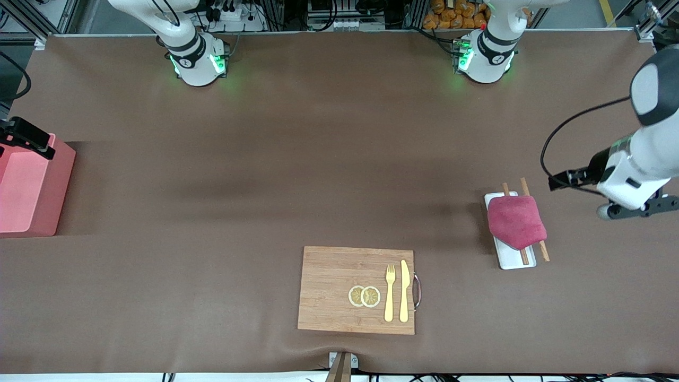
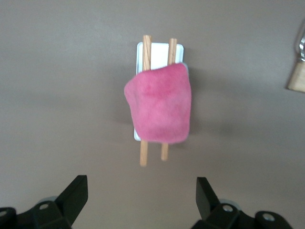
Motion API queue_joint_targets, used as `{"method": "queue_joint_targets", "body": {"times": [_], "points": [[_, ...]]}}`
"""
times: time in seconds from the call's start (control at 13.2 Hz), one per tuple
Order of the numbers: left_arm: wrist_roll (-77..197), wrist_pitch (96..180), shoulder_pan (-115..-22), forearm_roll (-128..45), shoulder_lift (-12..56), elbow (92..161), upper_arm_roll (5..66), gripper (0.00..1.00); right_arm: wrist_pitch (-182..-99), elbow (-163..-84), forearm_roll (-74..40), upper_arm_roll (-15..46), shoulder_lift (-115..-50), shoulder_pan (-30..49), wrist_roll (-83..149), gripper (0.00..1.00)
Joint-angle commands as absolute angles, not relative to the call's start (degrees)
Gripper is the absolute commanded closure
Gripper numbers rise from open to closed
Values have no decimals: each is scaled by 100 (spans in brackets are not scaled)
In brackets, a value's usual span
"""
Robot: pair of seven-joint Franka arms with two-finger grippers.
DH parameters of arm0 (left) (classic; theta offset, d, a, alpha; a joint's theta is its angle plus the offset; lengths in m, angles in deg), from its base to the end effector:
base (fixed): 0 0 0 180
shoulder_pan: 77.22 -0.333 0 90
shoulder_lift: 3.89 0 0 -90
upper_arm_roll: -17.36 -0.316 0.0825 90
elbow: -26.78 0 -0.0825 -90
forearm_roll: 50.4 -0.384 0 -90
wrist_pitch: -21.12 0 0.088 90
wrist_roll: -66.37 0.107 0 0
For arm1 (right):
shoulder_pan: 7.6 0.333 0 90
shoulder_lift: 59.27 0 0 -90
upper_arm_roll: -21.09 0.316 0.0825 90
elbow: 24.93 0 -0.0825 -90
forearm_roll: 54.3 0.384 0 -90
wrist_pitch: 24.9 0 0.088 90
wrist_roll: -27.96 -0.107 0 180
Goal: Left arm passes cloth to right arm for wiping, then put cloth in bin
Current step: 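Reach the left gripper down to the pink cloth on the tray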
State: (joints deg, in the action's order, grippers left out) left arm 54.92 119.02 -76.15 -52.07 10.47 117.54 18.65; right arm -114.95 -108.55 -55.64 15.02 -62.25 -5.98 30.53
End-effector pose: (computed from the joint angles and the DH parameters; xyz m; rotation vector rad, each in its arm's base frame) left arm 0.6240 -0.0217 0.4810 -3.0888 -0.2370 0.1896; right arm 0.5697 -0.0450 0.6481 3.1073 -0.0516 0.0911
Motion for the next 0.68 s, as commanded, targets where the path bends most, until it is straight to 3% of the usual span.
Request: {"method": "queue_joint_targets", "body": {"times": [0.0, 0.23, 0.61], "points": [[5433, 12567, -7739, -5268, 1385, 12037, 1886, 0, -11402, -10710, -5606, 1503, -6287, -576, 2945, 0], [5433, 13106, -7836, -5251, 1763, 12214, 1886, 2, -11402, -10710, -5606, 1503, -6287, -576, 2945, 0], [5442, 13353, -7933, -5224, 2194, 12206, 1895, 20, -11410, -10710, -5606, 1503, -6305, -576, 2936, 0]]}}
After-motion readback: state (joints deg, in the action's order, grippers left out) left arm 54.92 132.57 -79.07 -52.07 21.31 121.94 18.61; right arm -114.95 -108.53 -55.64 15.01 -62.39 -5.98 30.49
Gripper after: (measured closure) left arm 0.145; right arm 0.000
